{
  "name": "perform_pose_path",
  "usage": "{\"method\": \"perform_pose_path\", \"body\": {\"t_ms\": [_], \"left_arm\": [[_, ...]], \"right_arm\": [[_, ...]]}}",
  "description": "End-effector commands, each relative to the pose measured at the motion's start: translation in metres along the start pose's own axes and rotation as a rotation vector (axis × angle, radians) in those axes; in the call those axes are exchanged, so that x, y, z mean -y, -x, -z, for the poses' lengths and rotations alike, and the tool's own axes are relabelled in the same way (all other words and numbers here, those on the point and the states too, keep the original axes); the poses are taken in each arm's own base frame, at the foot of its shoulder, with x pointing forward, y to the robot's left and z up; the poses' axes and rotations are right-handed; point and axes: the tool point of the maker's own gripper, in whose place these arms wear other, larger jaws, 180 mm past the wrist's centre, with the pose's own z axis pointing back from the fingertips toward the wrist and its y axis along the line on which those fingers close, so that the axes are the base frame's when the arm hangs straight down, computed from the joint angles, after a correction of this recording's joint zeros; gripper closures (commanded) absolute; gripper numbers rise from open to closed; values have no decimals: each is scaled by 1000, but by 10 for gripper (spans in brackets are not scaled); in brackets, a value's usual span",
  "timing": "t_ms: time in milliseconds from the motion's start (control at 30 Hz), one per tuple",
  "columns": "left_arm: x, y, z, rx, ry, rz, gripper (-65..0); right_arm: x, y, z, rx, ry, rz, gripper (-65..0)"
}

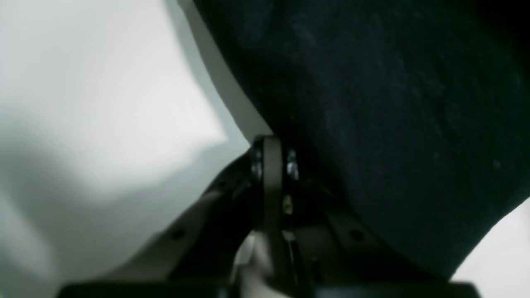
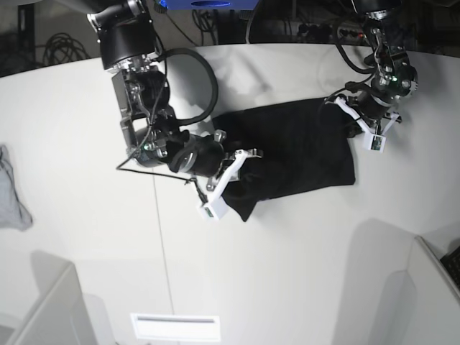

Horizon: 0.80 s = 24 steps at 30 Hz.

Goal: Fold the T-shirt properly
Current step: 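Fold the held end with the right gripper over toward the left gripper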

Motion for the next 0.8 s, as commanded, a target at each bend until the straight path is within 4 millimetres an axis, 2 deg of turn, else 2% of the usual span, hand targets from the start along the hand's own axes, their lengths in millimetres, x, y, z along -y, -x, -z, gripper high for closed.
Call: {"method": "perform_pose_path", "body": {"t_ms": [0, 167, 300, 533, 767], "left_arm": [[-4, -4, -3, 3, -9, 21, 0], [-4, -3, -3, 1, -9, 21, 0], [-4, -3, -3, 0, -9, 21, 0], [-4, -2, -3, -3, -9, 22, 0], [-3, -3, -3, -1, -8, 20, 0]], "right_arm": [[-18, -17, -1, 49, -52, -19, 0], [-38, -19, 5, 57, -97, -13, 0], [-59, -10, 14, 31, -136, -51, 0], [-81, -5, 30, 30, -129, -58, 0], [-77, 10, 55, -43, -99, -83, 0]]}}
